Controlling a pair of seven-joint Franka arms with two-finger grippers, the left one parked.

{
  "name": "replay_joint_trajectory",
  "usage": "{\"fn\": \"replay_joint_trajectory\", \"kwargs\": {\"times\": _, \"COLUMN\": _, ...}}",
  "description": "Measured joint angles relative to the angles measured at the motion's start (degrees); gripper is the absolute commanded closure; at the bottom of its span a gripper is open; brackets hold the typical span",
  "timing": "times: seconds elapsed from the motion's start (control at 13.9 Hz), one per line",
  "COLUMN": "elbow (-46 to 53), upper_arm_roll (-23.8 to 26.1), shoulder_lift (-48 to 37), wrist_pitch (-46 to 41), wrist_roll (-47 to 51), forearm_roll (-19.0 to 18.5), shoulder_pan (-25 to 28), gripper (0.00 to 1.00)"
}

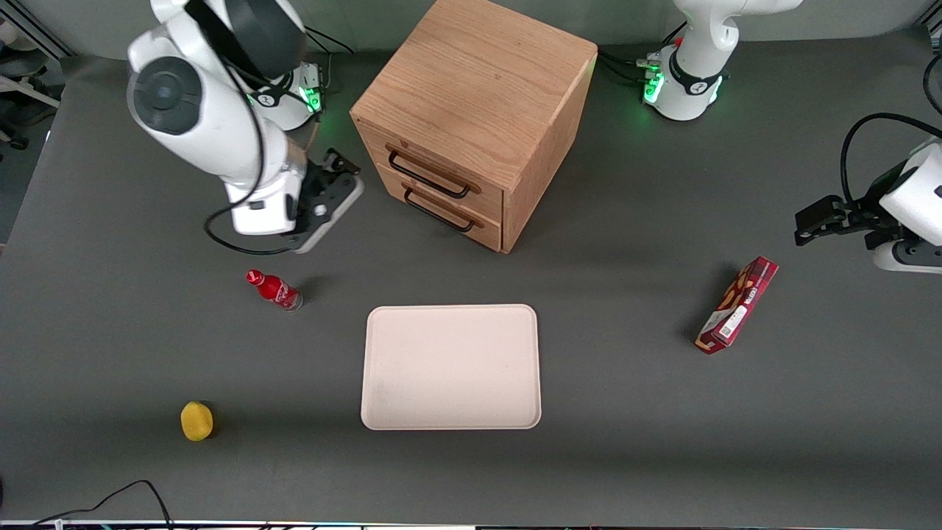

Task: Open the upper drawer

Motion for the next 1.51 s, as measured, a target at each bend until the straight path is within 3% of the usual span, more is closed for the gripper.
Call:
{"fn": "replay_joint_trajectory", "kwargs": {"times": 0.72, "elbow": -2.8, "upper_arm_roll": 2.9, "shoulder_lift": 4.1, "wrist_pitch": 0.4, "wrist_roll": -6.5, "forearm_roll": 9.4, "shoulder_pan": 0.7, "gripper": 0.00}}
{"fn": "replay_joint_trajectory", "kwargs": {"times": 1.51, "elbow": -7.5, "upper_arm_roll": 5.2, "shoulder_lift": 4.5, "wrist_pitch": 6.0, "wrist_roll": -6.7, "forearm_roll": 11.2, "shoulder_pan": 0.7, "gripper": 0.00}}
